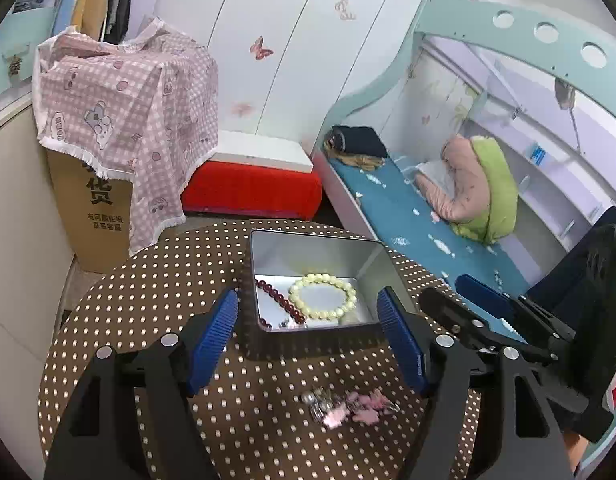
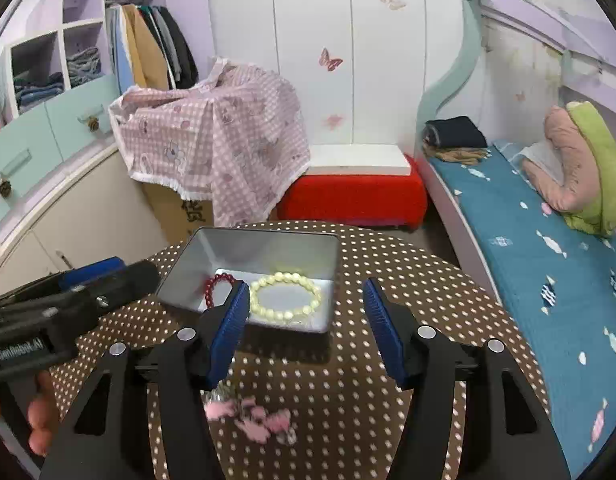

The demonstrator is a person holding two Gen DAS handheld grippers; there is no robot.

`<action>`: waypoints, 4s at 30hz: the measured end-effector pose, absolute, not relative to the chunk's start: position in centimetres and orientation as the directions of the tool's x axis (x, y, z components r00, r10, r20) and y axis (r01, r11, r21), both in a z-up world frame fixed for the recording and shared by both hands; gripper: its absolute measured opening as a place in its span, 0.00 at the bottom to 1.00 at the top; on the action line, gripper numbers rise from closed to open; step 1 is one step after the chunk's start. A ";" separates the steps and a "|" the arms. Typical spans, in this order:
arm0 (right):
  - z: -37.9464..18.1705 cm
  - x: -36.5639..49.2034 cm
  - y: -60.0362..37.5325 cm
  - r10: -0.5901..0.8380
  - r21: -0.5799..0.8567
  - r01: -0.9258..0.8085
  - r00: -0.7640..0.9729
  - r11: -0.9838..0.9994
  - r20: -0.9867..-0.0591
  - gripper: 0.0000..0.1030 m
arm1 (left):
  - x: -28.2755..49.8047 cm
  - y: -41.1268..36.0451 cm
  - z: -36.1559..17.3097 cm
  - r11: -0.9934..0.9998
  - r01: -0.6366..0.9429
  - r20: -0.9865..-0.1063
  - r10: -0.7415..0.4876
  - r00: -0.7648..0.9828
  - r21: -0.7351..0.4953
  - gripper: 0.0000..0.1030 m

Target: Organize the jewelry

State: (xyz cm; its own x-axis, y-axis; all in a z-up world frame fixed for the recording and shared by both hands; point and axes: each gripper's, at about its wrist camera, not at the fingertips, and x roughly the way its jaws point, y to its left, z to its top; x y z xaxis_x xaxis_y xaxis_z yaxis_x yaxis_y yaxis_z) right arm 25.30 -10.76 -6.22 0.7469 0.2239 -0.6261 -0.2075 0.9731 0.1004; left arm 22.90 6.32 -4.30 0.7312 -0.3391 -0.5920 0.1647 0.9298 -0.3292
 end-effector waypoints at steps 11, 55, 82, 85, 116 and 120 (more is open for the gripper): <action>-9.4 20.1 -13.8 0.230 0.133 -0.191 0.708 0.973 -0.667 0.62 | 18.9 4.7 -8.1 0.946 0.167 -0.647 -0.313 0.695 -0.277 0.69; -14.2 18.8 -10.3 0.324 0.206 -0.260 0.594 0.943 -0.736 0.56 | 17.5 4.3 -10.2 0.927 0.254 -0.680 -0.376 0.630 -0.277 0.14; -14.4 20.7 -6.2 0.285 0.114 -0.314 0.575 0.942 -0.767 0.16 | 17.5 7.1 -9.3 0.900 0.270 -0.652 -0.433 0.622 -0.341 0.15; -12.5 20.3 -7.4 0.331 0.162 -0.320 0.592 0.933 -0.735 0.16 | 17.9 7.0 -7.6 0.881 0.307 -0.615 -0.471 0.633 -0.360 0.15; -9.3 30.5 -8.7 0.384 0.260 -0.284 0.624 0.923 -0.680 0.16 | 27.5 6.1 -6.7 0.924 0.221 -0.644 -0.377 0.666 -0.312 0.53; -9.6 30.3 -8.8 0.392 0.274 -0.281 0.618 0.920 -0.681 0.17 | 26.8 6.4 -6.2 0.920 0.219 -0.634 -0.383 0.672 -0.324 0.53</action>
State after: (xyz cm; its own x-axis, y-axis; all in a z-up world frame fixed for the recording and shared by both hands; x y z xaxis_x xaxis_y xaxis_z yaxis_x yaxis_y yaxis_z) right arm 30.35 -8.78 -9.63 0.6181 0.3922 -0.6813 -0.2814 0.9196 0.2740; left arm 26.80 6.43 -6.25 0.6718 -0.3832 -0.6339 0.2194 0.9203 -0.3238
